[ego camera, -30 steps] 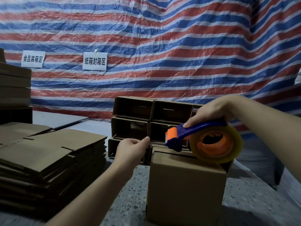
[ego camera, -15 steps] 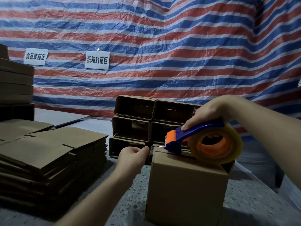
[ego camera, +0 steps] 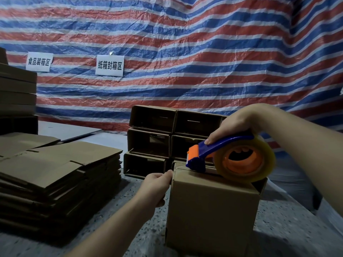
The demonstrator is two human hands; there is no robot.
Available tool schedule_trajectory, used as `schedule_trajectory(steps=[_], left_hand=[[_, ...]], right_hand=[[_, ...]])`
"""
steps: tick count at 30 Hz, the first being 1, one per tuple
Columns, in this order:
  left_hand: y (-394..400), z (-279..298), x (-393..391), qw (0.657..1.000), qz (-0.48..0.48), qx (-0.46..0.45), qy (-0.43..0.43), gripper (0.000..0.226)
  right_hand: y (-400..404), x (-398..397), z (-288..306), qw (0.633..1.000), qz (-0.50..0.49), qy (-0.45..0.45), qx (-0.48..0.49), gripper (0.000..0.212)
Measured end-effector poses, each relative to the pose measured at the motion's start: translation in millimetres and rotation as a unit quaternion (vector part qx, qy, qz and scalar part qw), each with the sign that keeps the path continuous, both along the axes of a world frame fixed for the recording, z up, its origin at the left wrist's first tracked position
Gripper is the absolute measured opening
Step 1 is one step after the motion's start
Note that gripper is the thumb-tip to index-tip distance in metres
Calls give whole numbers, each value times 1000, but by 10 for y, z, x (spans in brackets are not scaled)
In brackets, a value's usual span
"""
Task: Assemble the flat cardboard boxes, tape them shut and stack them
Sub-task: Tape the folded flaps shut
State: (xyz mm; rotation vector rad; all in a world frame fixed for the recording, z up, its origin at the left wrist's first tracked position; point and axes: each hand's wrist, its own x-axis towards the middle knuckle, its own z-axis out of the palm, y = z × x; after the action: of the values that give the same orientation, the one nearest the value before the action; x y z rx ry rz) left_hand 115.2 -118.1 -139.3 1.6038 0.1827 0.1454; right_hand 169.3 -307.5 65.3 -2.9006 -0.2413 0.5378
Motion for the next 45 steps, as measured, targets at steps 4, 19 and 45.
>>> schedule_trajectory(steps=[4, 19, 45], left_hand=[[-6, -67, 34, 1000, -8, -17, -2, 47], [-73, -200, -44, 983, -61, -146, 89, 109], [-269, 387, 18, 998, -54, 43, 6, 50]], right_hand=[[-8, -17, -3, 1000, 4, 3, 2, 71], [-31, -6, -15, 1000, 8, 15, 21, 70], [-55, -37, 65, 1000, -11, 1, -22, 80]])
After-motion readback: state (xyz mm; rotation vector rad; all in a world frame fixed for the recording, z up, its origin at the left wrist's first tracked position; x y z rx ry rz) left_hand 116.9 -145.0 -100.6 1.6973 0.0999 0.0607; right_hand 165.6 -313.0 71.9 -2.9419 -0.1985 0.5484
